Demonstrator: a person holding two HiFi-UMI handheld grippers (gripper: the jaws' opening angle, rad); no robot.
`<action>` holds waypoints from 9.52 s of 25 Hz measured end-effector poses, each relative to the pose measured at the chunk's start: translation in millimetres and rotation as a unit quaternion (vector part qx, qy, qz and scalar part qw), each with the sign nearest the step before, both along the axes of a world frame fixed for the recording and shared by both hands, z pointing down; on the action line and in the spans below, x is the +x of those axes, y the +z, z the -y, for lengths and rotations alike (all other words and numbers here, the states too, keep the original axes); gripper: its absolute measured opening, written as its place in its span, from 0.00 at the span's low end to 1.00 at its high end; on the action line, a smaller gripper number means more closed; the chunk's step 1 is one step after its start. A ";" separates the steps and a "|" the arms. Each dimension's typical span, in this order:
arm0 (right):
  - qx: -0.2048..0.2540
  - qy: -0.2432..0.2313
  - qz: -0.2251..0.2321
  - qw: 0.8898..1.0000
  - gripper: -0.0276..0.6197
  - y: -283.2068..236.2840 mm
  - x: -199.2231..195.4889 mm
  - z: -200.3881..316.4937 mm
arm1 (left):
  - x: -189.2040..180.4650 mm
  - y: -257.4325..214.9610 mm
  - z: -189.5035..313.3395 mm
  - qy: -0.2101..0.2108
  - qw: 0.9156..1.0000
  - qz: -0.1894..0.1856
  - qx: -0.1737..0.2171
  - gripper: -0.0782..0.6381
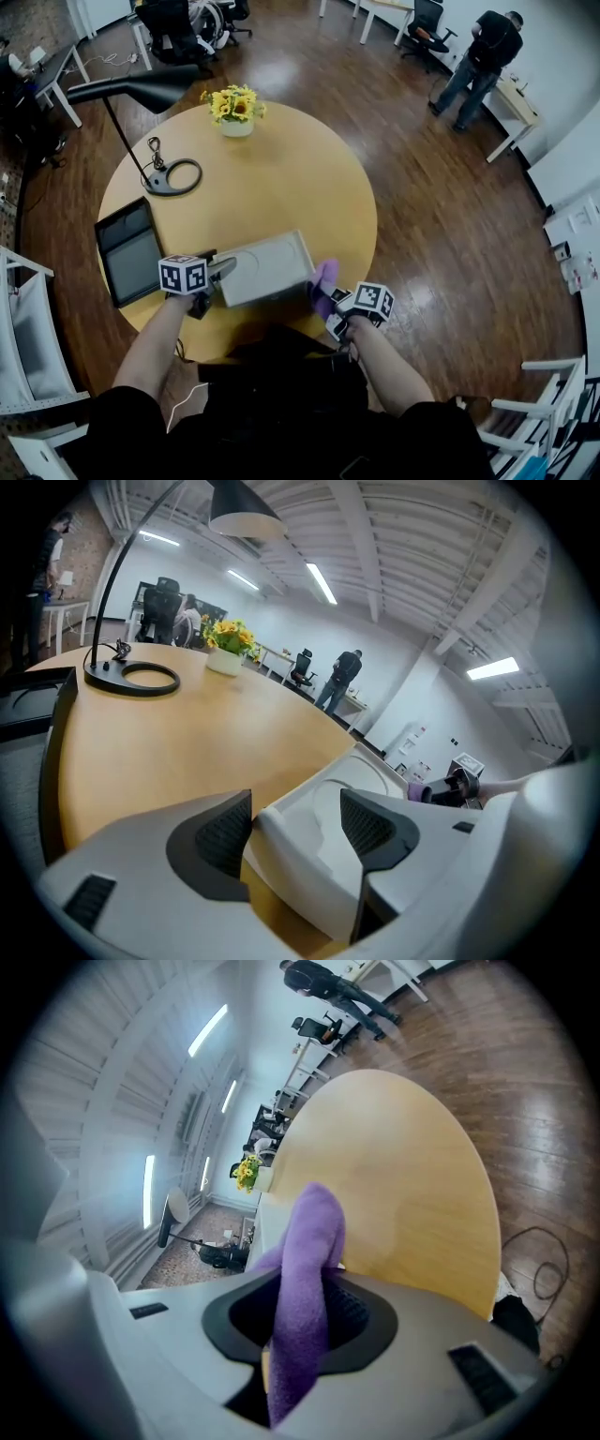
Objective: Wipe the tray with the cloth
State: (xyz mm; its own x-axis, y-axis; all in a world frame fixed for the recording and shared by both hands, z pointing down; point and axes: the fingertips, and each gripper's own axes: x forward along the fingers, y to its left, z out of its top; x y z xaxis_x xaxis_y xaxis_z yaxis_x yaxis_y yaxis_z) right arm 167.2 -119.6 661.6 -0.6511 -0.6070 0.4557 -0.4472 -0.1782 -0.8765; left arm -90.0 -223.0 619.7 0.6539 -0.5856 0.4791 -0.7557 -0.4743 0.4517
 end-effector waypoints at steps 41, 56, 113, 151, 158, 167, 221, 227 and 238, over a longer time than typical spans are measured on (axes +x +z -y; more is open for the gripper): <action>-0.025 -0.086 -0.082 0.993 0.18 37.6 -54.8 124.4 | 11.4 2.7 -119.3 -0.120 0.979 -0.156 -0.054 0.48; 0.005 -0.107 -0.023 0.994 0.18 18.7 -61.2 88.7 | 7.8 5.8 -116.9 -0.099 0.983 -0.148 -0.054 0.47; 0.271 -0.356 -0.417 0.791 0.18 17.3 -97.8 -81.3 | 17.1 1.9 -120.2 -0.009 0.990 -0.138 -0.039 0.43; 0.183 -0.383 -0.439 0.792 0.18 -38.5 -157.2 157.6 | 30.4 10.6 -95.9 0.001 0.997 0.014 -0.071 0.34; 0.140 -0.315 -0.346 0.873 0.18 -33.9 -93.9 146.8 | 22.3 13.3 -94.7 -0.035 0.996 -0.029 -0.082 0.36; 0.190 -0.328 -0.382 0.843 0.18 -67.3 -85.9 143.3 | 21.2 7.1 -99.2 -0.071 0.994 -0.055 -0.065 0.36; 0.165 -0.380 -0.325 0.850 0.19 -32.6 -152.4 42.2 | -3.2 -17.6 -118.1 -0.067 0.986 -0.147 -0.039 0.37; 0.122 -0.258 -0.202 0.937 0.19 -36.2 -92.1 34.8 | 6.7 -16.0 -118.5 -0.057 0.986 -0.147 -0.050 0.37; 0.156 -0.289 -0.351 0.877 0.18 -37.3 -66.8 46.8 | -8.0 -22.7 -115.4 -0.105 0.977 -0.181 -0.048 0.37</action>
